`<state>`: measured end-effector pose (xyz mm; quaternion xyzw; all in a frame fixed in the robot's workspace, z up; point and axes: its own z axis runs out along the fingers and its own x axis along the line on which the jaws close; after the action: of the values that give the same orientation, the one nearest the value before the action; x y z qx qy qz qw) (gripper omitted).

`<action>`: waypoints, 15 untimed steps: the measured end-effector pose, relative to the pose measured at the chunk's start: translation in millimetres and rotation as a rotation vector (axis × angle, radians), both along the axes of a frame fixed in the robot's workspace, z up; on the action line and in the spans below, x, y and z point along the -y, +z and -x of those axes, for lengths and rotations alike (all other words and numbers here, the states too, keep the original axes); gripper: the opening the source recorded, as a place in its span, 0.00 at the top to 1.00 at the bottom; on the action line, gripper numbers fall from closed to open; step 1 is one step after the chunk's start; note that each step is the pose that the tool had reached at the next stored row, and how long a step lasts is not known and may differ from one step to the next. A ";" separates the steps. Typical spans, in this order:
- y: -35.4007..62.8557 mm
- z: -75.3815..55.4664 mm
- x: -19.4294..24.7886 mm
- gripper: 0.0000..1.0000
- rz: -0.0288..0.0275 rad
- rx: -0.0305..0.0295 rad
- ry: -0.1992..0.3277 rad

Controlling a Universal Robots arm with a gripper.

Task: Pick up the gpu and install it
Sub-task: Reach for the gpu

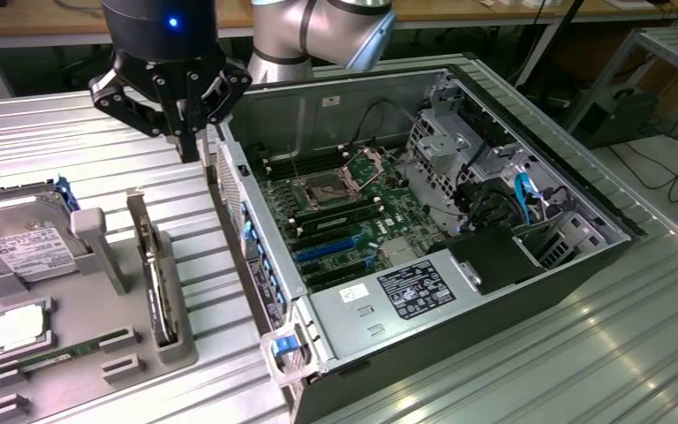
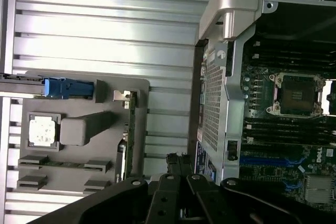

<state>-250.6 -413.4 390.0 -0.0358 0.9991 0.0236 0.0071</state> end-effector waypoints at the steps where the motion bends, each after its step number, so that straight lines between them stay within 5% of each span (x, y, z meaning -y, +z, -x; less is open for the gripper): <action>1: -0.1 1.8 0.0 0.89 0.0000 -0.0010 0.000; 9: -0.9 22.8 1.4 0.89 -0.0004 -0.0034 0.000; 15: -1.4 37.2 9.2 0.89 -0.0004 -0.0035 0.000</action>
<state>-287.8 -422.7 388.6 -0.0358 0.9991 0.0238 0.0054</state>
